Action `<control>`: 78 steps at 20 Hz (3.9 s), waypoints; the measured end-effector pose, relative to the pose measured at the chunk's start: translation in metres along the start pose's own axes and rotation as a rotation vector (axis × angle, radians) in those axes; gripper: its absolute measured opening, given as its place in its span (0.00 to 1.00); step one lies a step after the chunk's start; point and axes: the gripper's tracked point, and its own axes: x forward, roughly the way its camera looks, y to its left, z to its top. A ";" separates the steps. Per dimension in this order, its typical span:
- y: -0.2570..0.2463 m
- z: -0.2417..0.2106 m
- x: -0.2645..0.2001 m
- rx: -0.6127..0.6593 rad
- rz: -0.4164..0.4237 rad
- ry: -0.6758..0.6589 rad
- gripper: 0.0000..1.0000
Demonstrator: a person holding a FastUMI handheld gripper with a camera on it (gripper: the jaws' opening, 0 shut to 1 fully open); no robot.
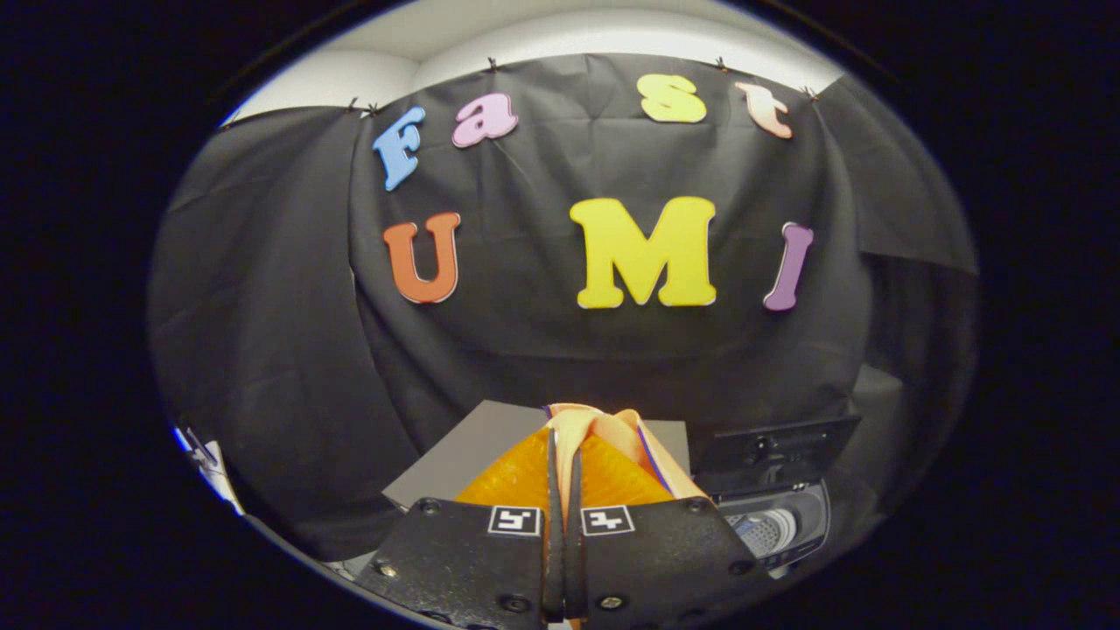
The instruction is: Put the clothes into the washing machine and then close the washing machine lid.
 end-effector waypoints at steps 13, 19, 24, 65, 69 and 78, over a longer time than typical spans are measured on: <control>-0.141 0.068 -0.164 0.011 -0.169 -0.177 0.04; -0.219 0.049 -0.146 0.051 -0.208 -0.137 0.04; -0.270 0.025 -0.094 0.107 -0.181 -0.080 0.04; -0.383 -0.357 0.156 0.325 -0.291 0.756 0.04; -0.383 -0.361 0.152 0.332 -0.281 0.765 0.11; -0.392 -0.360 0.142 0.244 -0.332 0.731 0.89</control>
